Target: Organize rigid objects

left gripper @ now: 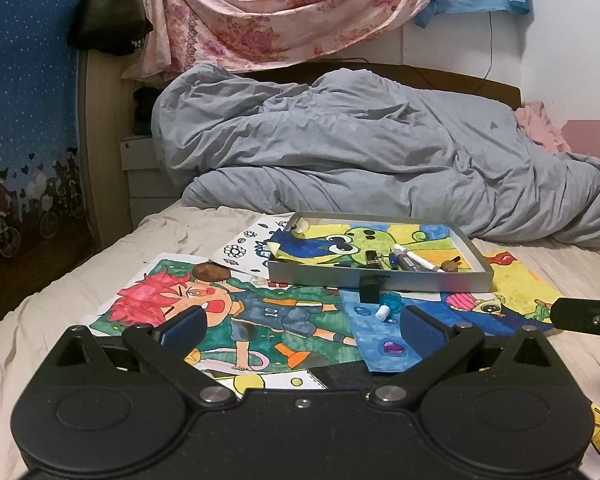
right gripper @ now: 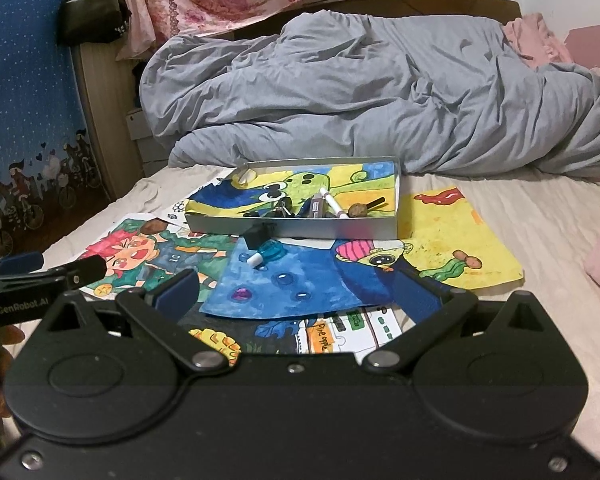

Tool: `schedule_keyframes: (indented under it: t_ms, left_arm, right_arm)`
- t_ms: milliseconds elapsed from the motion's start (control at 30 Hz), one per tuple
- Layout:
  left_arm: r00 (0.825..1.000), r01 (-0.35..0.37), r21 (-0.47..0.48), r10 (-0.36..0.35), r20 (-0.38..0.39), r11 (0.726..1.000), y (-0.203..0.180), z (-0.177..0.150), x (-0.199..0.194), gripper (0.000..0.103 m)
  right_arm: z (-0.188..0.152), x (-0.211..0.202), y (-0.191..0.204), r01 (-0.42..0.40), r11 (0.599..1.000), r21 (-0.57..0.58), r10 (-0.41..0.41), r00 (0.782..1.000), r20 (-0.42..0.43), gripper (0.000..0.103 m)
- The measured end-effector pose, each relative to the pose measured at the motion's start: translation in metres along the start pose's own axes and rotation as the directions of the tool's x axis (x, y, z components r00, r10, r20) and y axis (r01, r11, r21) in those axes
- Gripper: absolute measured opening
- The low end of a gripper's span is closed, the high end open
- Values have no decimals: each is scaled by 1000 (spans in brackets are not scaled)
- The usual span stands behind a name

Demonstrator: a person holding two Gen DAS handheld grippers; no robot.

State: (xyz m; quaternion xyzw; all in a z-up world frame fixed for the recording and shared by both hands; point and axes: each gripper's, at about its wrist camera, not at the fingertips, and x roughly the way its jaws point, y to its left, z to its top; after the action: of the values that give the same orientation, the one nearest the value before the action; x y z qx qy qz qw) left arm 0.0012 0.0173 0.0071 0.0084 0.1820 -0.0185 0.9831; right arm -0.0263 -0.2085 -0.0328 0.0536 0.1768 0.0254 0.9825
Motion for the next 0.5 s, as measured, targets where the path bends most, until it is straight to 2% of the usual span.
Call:
schedule_keyframes:
  t_ms: [500]
  left_arm:
    - [1000,1,2,-1,-1,1000,-2,0,0,102]
  right_arm:
    - [0,1,0,-6,1000,-4,6,1000,-6,103]
